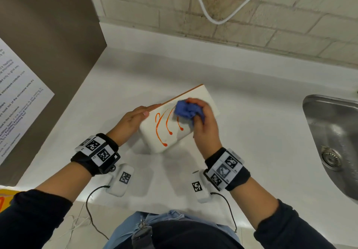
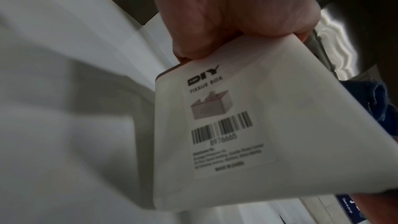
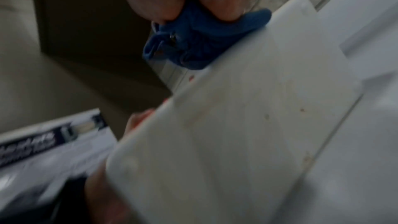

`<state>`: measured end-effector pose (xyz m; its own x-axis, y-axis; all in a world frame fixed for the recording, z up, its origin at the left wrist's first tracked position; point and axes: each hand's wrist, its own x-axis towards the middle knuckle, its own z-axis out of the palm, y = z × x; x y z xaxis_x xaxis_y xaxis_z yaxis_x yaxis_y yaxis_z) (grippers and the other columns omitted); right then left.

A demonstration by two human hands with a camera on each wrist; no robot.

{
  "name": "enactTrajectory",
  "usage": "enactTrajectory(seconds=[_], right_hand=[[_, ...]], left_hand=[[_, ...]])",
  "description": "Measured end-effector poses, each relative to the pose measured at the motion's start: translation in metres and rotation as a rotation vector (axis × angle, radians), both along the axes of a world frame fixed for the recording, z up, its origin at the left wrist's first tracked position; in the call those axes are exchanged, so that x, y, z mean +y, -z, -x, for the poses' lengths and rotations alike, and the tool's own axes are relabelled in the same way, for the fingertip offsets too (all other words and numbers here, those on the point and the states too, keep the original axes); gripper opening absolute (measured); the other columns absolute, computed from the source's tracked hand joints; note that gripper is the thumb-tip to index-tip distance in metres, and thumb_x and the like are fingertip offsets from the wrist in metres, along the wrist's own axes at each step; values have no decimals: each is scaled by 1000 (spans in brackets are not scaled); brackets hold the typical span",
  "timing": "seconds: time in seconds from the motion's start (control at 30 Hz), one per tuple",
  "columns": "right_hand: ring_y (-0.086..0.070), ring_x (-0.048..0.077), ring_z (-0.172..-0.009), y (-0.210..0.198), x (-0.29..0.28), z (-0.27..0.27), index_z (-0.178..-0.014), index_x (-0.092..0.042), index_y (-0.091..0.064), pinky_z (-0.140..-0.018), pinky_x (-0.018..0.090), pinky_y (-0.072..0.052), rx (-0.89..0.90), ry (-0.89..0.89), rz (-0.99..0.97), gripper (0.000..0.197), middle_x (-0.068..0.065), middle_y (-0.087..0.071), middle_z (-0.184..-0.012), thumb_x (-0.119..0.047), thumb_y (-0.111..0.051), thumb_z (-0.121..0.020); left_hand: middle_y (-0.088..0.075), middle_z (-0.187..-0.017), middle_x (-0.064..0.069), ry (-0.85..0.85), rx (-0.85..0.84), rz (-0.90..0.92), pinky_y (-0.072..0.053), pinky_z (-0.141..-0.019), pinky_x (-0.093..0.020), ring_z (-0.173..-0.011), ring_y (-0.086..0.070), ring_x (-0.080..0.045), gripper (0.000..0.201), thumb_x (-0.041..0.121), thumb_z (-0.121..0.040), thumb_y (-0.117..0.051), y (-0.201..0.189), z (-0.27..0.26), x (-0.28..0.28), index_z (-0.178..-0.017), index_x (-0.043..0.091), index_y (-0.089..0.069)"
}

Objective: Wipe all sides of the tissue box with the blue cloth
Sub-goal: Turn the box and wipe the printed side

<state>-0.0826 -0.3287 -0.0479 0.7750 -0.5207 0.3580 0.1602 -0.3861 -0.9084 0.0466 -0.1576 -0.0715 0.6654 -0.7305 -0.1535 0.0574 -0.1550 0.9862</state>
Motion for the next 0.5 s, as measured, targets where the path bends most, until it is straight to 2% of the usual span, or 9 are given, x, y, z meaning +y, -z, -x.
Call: enactTrajectory(seconds=[0.07, 0.1, 0.17, 0.23, 0.3, 0.33, 0.4, 0.5], right_hand=[[-53, -3, -105, -11, -14, -5, -112, -17, -51, -97, 15, -40, -44, 128, -152, 43, -9, -55, -110, 15, -36, -88], [-53, -2, -106, -12, -23, -9, -114, -15, -50, -98, 16, -41, -39, 169, -170, 41, -9, -54, -112, 14, -35, -89], [-53, 9, -110, -9, -32, -17, -119, -10, -50, -104, 32, -42, 16, 170, -123, 35, -1, -55, -116, 6, -36, -91], [-51, 20, -116, 0, -30, -19, -120, -7, -51, -105, 43, -39, 101, 127, 89, 33, 8, -56, -122, -8, -41, -90], [-46, 25, -124, 9, -26, -17, -125, -8, -50, -110, 38, -33, 167, 84, 300, 38, 11, -53, -130, -22, -47, -89], [-44, 24, -126, 10, -24, -17, -126, -9, -49, -110, 34, -30, 176, 80, 324, 41, 11, -52, -132, -24, -50, -89], [-44, 21, -124, 10, -19, -15, -127, -8, -49, -108, 30, -29, 160, 94, 338, 41, 10, -53, -131, -16, -55, -87], [-48, 9, -108, 9, -9, -15, -119, -5, -51, -99, 31, -39, 106, 83, 309, 34, 4, -58, -116, 0, -51, -86]], left_hand=[[-61, -120, 8, 15, -9, 6, -41, -88, -7, -109, -57, -1, 42, 48, -75, -45, -2, 1, 0, -112, 37, -63], [-61, -119, 9, 18, -10, 7, -41, -87, -6, -109, -57, 0, 41, 48, -75, -45, -3, 2, 0, -110, 40, -63], [-62, -115, 10, 22, -11, 7, -41, -86, -6, -107, -57, 1, 38, 48, -75, -46, -4, 3, 1, -107, 43, -65], [-64, -112, 13, 22, -11, 2, -40, -85, -6, -105, -57, 2, 35, 45, -77, -47, -5, 5, 0, -106, 43, -65], [-63, -112, 12, 13, -19, -2, -40, -84, -5, -103, -57, 4, 32, 36, -82, -45, -6, 7, -1, -107, 41, -65], [-62, -112, 10, 14, -25, -3, -39, -84, -4, -102, -57, 5, 33, 32, -84, -43, -7, 7, -1, -109, 40, -64], [-60, -113, 6, 22, -31, -2, -39, -84, -4, -100, -57, 7, 35, 29, -85, -41, -7, 9, -2, -111, 35, -62], [-60, -112, 6, 23, -32, -1, -39, -84, -4, -101, -57, 6, 36, 38, -81, -46, -8, 11, -2, -113, 32, -62]])
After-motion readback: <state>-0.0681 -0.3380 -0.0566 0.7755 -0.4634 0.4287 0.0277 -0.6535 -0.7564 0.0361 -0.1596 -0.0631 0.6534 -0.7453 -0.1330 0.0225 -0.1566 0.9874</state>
